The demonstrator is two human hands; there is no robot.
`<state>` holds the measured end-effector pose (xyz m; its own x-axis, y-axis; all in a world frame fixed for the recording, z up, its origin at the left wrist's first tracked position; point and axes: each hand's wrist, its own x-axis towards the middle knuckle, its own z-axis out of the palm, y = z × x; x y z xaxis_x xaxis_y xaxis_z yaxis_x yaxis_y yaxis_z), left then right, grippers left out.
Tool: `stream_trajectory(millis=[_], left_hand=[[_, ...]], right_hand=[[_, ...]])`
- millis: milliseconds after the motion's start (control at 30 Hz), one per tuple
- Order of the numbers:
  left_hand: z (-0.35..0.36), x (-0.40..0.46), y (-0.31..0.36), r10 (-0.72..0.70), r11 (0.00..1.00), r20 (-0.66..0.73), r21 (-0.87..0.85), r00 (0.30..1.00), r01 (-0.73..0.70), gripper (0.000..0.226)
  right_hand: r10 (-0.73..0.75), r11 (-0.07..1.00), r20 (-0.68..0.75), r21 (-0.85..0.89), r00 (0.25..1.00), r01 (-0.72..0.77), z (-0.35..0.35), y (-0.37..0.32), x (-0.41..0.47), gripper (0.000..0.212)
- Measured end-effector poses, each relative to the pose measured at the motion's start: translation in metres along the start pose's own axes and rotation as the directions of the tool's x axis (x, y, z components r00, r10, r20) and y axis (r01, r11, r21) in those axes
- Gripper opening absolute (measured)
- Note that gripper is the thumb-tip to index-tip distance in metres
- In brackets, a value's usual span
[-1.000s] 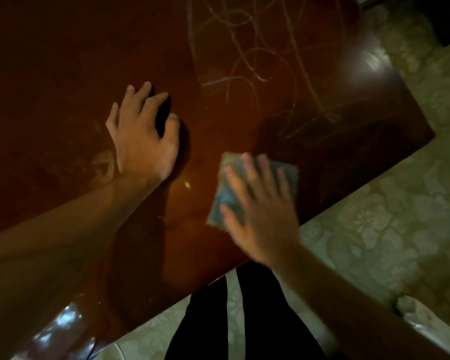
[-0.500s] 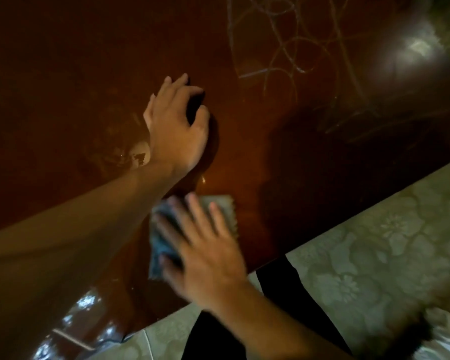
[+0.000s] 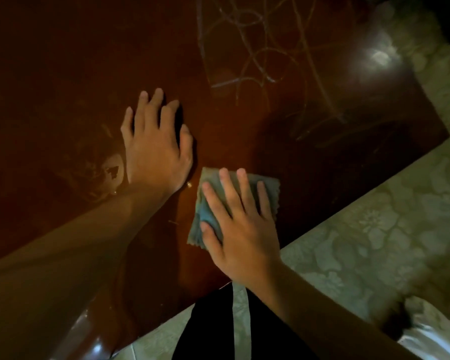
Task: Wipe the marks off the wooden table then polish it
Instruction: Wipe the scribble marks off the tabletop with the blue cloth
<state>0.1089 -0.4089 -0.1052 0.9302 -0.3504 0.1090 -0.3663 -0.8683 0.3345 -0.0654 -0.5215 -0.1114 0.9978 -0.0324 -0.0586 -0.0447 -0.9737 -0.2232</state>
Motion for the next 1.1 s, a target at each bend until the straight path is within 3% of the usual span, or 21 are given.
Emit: stream_trajectory(millis=[67, 100, 167, 233, 333, 433, 500, 633, 700, 800, 867, 933, 1100], left_hand=[[0.001, 0.001, -0.001, 0.004, 1.0, 0.0, -0.002, 1.0, -0.004, 0.047], [0.001, 0.001, -0.003, 0.004, 1.0, 0.0, -0.008, 1.0, -0.004, 0.047], [0.0, 0.001, -0.004, 0.0, 1.0, 0.009, -0.026, 1.0, 0.0, 0.046], [-0.003, 0.005, -0.003, 0.003, 0.999, 0.015, -0.036, 1.0, -0.002, 0.046], [-0.009, 0.032, -0.012, 0.043, 0.999, -0.003, -0.014, 0.999, -0.043, 0.048], [-0.017, 0.078, -0.028, -0.012, 1.0, -0.032, -0.009, 0.999, 0.012, 0.053], [-0.016, 0.091, -0.031, 0.006, 1.0, 0.038, 0.015, 0.999, -0.006, 0.058], [-0.003, 0.08, -0.027, 0.069, 0.994, 0.111, 0.072, 0.991, -0.077, 0.061], [-0.003, 0.08, -0.029, 0.067, 0.995, 0.096, 0.064, 0.993, -0.073, 0.059], [-0.004, 0.082, -0.029, 0.064, 0.997, 0.092, 0.042, 0.994, -0.068, 0.057], [-0.004, 0.081, -0.026, 0.066, 0.997, 0.094, 0.031, 0.993, -0.07, 0.057], [-0.004, 0.08, -0.026, 0.065, 0.997, 0.093, 0.032, 0.993, -0.069, 0.058], [-0.004, 0.08, -0.025, 0.06, 0.997, 0.068, 0.04, 0.996, -0.063, 0.057]], right_hand=[[-0.162, 0.987, 0.031, -0.005, 0.986, 0.163, -0.008, 0.029, 0.004, 0.065], [-0.163, 0.986, 0.044, -0.02, 0.986, 0.164, -0.013, 0.051, 0.013, 0.066], [0.03, 0.998, 0.023, -0.064, 0.999, -0.029, -0.028, 0.1, 0.037, 0.067], [0.287, 0.953, -0.042, -0.086, 0.957, -0.289, -0.042, 0.132, 0.058, 0.068], [0.454, 0.885, -0.1, -0.062, 0.885, -0.461, -0.036, 0.113, 0.074, 0.069], [0.349, 0.936, -0.06, -0.029, 0.935, -0.352, -0.017, 0.047, 0.06, 0.069], [0.248, 0.969, -0.021, -0.012, 0.969, -0.248, -0.006, 0.01, 0.043, 0.069], [0.088, 0.996, -0.02, 0.002, 0.996, -0.088, -0.008, 0.021, 0.043, 0.069], [0.147, 0.989, -0.028, -0.012, 0.989, -0.148, -0.019, 0.055, 0.068, 0.069], [0.347, 0.934, -0.049, -0.075, 0.937, -0.35, -0.037, 0.097, 0.118, 0.069], [0.45, 0.886, -0.092, -0.075, 0.888, -0.457, -0.037, 0.09, 0.14, 0.069], [0.461, 0.882, -0.131, -0.04, 0.878, -0.469, -0.03, 0.061, 0.146, 0.067], [0.108, 0.994, 0.009, -0.007, 0.994, -0.108, -0.01, -0.007, 0.12, 0.066]])
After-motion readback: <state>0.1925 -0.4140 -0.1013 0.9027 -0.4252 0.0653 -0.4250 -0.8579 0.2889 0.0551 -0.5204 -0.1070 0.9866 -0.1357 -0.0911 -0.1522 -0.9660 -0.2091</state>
